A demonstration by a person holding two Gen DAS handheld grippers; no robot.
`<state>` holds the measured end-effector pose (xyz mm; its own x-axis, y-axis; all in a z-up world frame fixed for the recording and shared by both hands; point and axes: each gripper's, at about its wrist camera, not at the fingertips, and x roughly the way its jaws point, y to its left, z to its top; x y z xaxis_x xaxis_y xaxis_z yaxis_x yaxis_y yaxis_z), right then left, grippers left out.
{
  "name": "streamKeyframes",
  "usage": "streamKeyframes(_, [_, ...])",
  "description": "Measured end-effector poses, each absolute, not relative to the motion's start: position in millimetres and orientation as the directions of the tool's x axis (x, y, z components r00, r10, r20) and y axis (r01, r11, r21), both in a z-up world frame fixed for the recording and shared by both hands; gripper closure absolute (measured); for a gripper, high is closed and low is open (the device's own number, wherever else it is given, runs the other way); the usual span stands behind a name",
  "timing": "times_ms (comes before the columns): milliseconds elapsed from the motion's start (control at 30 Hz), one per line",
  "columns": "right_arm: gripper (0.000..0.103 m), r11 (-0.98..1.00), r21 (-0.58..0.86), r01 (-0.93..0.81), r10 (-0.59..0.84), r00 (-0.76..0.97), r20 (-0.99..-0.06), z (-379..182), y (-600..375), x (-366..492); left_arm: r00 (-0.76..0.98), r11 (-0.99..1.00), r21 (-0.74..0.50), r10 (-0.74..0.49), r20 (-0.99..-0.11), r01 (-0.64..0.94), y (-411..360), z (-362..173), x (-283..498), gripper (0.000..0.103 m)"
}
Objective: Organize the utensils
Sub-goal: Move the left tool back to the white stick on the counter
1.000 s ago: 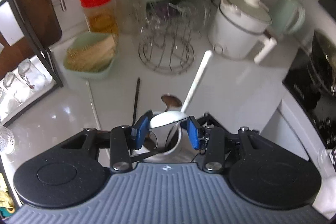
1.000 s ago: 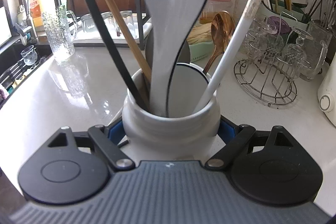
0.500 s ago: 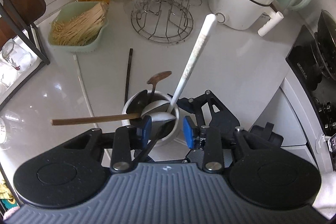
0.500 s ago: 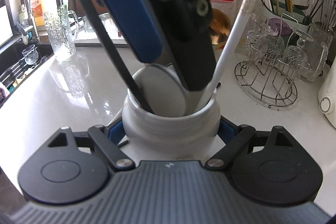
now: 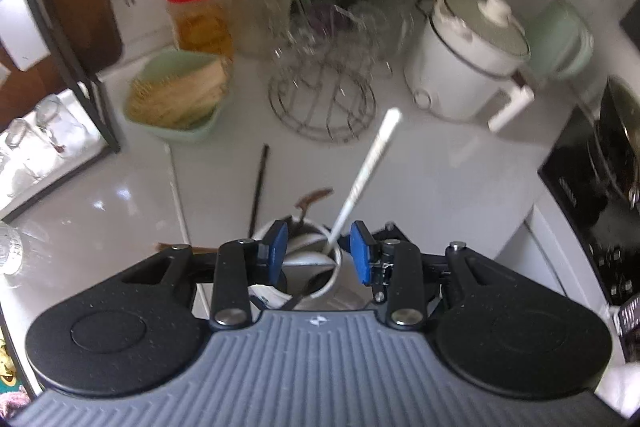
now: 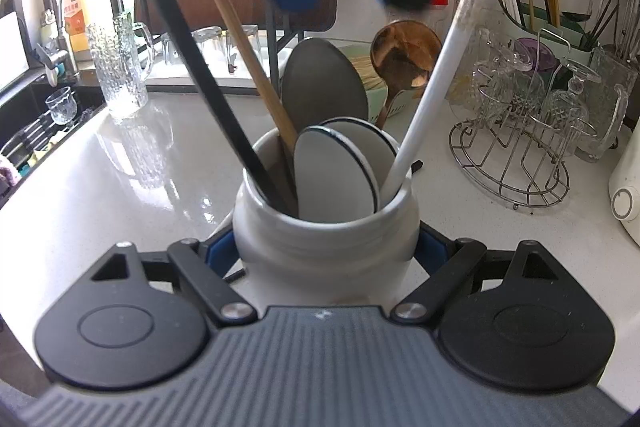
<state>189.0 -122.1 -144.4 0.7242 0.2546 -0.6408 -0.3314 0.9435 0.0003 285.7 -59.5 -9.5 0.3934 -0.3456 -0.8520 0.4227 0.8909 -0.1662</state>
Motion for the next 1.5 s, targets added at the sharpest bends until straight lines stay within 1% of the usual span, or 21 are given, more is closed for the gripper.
streamKeyframes(100, [0.012,0.945,0.001,-0.326,0.251,0.727,-0.640,-144,-122,190,0.454,0.904,-0.155,-0.342,-0.823,0.400,-51,3,281,0.056])
streamKeyframes(267, [0.012,0.948,0.004,-0.319,0.248,0.727,-0.640,-144,-122,190,0.534,0.921,-0.149,-0.335,-0.776,0.360,-34,19,273,0.053])
streamKeyframes(467, [0.012,0.949,0.009,-0.316,0.248,0.728,-0.639,-144,-122,191,0.600,0.938,-0.155,-0.319,-0.734,0.309,-12,26,265,0.053])
streamKeyframes(867, [0.012,0.954,0.012,-0.301,0.239,0.733,-0.637,-144,-123,194,0.678,0.958,-0.210,-0.286,-0.678,0.194,34,16,258,0.053])
streamKeyframes(1167, [0.012,0.956,0.012,-0.293,0.233,0.734,-0.638,-143,-126,198,0.670,0.965,-0.238,-0.251,-0.699,0.113,60,-13,261,0.053])
streamKeyframes(1267, [0.012,0.956,0.013,-0.294,0.234,0.734,-0.637,-143,-126,197,0.657,0.960,-0.262,-0.259,-0.708,0.096,67,-24,262,0.053])
streamKeyframes(1500, [0.012,0.957,0.017,-0.289,0.233,0.735,-0.637,-144,-126,197,0.627,0.959,-0.276,-0.256,-0.736,0.066,76,-52,263,0.053])
